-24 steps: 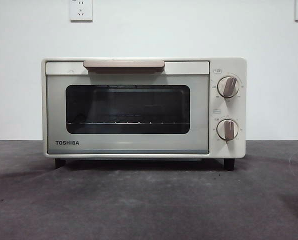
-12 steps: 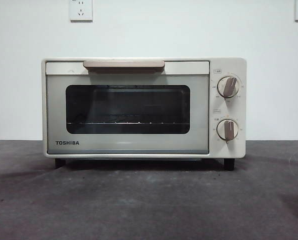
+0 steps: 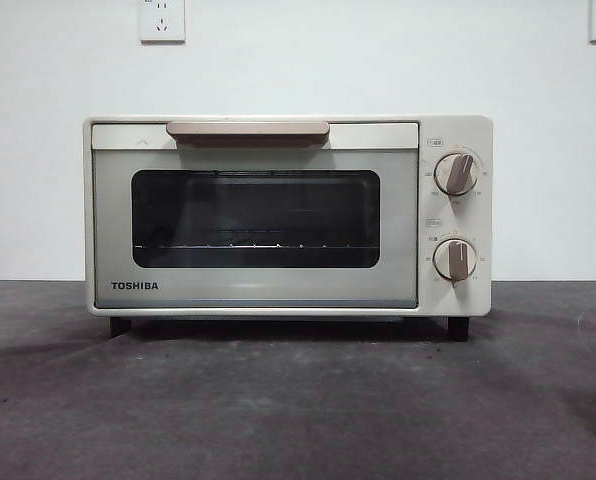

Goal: The left arm flap open the oven, the right arm pick bread and place it into oven, the left arm flap close the oven

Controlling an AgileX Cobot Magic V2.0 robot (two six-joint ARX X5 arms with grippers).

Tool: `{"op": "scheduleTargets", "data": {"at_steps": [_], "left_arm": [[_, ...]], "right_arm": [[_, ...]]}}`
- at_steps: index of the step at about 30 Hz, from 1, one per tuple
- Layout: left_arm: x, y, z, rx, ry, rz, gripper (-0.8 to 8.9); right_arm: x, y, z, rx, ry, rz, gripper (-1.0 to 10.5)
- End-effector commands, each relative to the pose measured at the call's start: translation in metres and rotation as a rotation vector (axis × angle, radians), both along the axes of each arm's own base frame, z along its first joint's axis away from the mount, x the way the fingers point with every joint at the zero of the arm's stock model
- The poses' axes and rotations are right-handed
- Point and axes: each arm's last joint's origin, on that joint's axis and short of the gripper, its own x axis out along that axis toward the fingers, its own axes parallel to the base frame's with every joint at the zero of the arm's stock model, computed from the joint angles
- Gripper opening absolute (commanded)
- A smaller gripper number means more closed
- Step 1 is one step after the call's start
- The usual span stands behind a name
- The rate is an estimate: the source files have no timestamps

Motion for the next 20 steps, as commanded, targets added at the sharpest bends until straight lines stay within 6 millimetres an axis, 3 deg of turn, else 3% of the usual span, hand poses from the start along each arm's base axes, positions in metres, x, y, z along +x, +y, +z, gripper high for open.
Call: {"op": "scheduleTargets", "data": {"at_steps": [1, 7, 11, 20], "left_arm": [[0.0, -0.001, 0.007, -0.011, -0.02, -0.005, 5.32], [-0.001, 0.0, 0.006, -0.009, -0.016, -0.006, 5.32], [-0.001, 0.0, 0.006, -0.009, -0.016, -0.006, 5.32], [0.001, -0.001, 0.005, -0.006, -0.01, -0.005, 5.32]], "right_arm": [[0.011, 0.002, -0.008, -0.036, 0.073, -0.028, 5.1], [0.029, 0.007, -0.034, -0.109, 0.209, -0.041, 5.1], [0.036, 0.012, -0.062, -0.145, 0.298, -0.049, 5.1], [0.05, 0.023, -0.1, -0.167, 0.376, -0.078, 5.1]]}}
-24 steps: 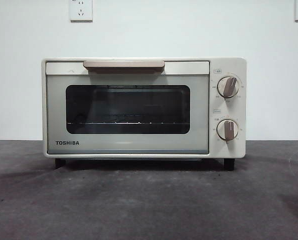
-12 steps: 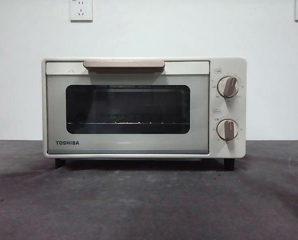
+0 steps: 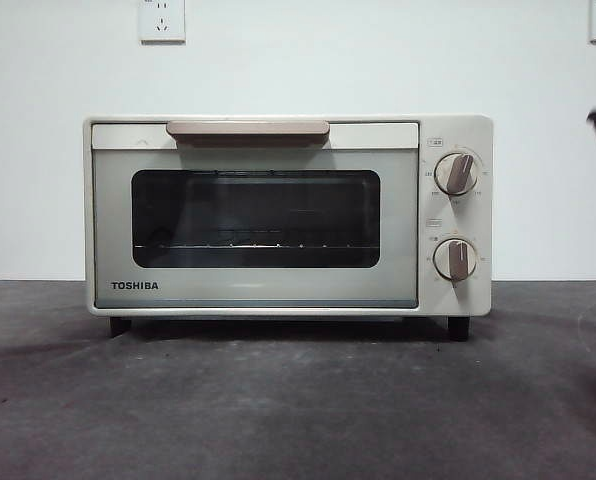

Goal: The left arm flap open the oven, the right arm pick bread and place it into oven, the left arm flap close the oven

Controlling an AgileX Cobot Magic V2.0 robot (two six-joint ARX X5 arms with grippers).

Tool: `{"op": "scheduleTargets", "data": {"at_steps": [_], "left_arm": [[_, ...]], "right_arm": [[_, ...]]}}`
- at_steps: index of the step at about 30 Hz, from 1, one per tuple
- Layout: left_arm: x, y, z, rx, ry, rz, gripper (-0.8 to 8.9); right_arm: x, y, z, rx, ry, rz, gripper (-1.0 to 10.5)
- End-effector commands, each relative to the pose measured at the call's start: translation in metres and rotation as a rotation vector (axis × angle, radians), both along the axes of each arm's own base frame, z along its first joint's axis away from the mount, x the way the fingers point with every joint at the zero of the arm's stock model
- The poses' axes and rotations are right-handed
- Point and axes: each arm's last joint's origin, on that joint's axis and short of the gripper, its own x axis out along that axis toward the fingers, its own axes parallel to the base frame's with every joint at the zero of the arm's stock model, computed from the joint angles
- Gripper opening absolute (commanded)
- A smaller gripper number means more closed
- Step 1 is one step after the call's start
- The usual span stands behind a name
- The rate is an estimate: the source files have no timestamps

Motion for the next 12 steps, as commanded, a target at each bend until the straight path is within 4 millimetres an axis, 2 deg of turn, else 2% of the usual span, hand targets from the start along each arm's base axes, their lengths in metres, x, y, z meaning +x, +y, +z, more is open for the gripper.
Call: {"op": "scheduleTargets", "data": {"at_steps": [1, 7, 12], "left_arm": [[0.001, -0.001, 0.006, -0.009, -0.017, -0.006, 5.32], [0.001, -0.001, 0.006, -0.009, -0.017, -0.005, 5.32], [0.001, -0.001, 0.006, -0.009, -0.017, -0.005, 5.32]], "right_arm": [[0.006, 0.004, -0.008, -0.024, 0.034, -0.017, 5.1], [0.02, 0.014, -0.021, -0.053, 0.049, 0.011, 5.1], [0.026, 0.02, -0.034, -0.099, 0.104, 0.024, 4.4]]}}
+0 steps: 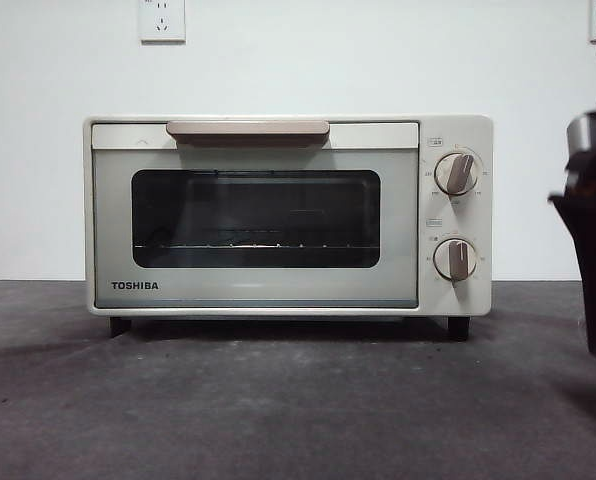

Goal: The left arm flap open the oven, the right arm pick bread and place it into oven, the left arm flap close the oven

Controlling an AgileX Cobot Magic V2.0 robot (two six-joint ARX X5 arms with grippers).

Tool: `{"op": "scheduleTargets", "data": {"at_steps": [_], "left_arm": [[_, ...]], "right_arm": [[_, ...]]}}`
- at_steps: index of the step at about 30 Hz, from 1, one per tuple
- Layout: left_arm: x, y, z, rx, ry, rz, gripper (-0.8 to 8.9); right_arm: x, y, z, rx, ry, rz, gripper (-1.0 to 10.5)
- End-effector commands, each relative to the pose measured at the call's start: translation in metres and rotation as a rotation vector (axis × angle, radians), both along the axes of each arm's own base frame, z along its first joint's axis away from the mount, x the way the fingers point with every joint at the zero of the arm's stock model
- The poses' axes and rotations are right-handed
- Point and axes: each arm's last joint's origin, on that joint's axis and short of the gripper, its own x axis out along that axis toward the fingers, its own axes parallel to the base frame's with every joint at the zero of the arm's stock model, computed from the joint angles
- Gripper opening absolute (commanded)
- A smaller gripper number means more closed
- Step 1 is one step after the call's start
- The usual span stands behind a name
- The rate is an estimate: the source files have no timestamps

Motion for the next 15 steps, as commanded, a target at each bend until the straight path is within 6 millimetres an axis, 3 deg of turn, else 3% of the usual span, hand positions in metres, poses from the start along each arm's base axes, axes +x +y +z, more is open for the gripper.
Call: {"op": "scheduleTargets", "data": {"at_steps": [1, 5, 15], "left_arm": [[-0.001, 0.0, 0.007, -0.01, -0.023, -0.006, 5.32], [-0.001, 0.0, 0.007, -0.01, -0.022, -0.005, 5.32], [0.0, 0.0, 0.007, -0.01, -0.023, -0.005, 5.31]], "right_arm": [[0.004, 0.003, -0.008, -0.047, 0.028, -0.004, 4.4], [0.007, 0.005, -0.015, -0.09, 0.056, 0.001, 4.2], [0.01, 0.006, -0.021, -0.1, 0.075, 0.01, 1.5]]}}
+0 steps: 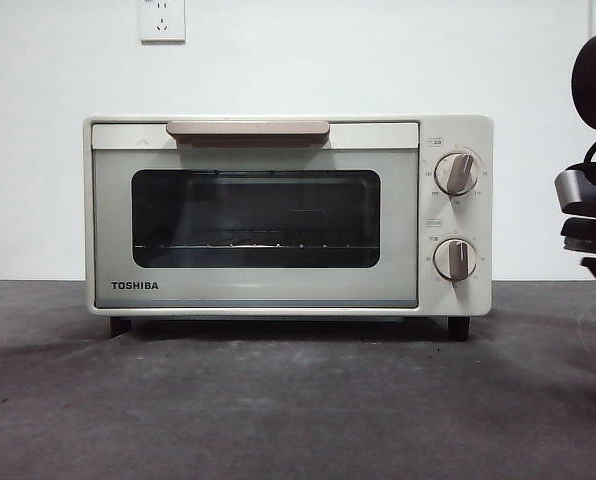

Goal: The left arm flap open the oven, the right arm pick bread and place it into oven, the left arm flap close the oven

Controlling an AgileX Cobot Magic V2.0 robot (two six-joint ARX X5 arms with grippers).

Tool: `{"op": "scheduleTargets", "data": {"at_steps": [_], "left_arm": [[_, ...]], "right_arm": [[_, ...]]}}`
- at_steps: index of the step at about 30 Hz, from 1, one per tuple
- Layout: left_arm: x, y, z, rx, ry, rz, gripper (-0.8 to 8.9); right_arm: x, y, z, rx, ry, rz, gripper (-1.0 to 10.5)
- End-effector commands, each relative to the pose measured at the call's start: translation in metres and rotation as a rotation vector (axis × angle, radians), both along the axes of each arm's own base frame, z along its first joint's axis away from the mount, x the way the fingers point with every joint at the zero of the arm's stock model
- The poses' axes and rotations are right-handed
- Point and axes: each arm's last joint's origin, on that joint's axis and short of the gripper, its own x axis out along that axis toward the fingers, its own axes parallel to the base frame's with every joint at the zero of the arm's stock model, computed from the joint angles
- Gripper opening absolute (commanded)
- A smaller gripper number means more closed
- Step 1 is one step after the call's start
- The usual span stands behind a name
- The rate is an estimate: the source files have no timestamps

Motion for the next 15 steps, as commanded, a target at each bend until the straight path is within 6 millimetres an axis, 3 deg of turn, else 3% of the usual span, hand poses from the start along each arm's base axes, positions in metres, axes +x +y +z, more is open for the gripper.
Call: {"op": "scheduleTargets", "data": {"at_steps": [1, 6, 10, 15], "left_arm": [[0.0, 0.0, 0.007, -0.01, -0.023, -0.005, 5.28], [0.0, 0.0, 0.007, -0.003, -0.025, 0.017, 4.23], [0.003, -0.001, 0.006, 0.002, -0.017, 0.023, 2.83], [0.011, -0.004, 0.002, 0.007, 0.021, 0.025, 1.91]], "right_arm": [[0.002, 0.002, -0.001, -0.004, 0.006, 0.013, 1.3], [-0.002, 0.003, 0.009, 0.062, 0.007, 0.029, 1.3], [-0.011, 0.001, 0.029, 0.122, -0.04, 0.047, 1.3], [-0.028, -0.005, 0.059, 0.177, -0.166, 0.073, 1.3]]}}
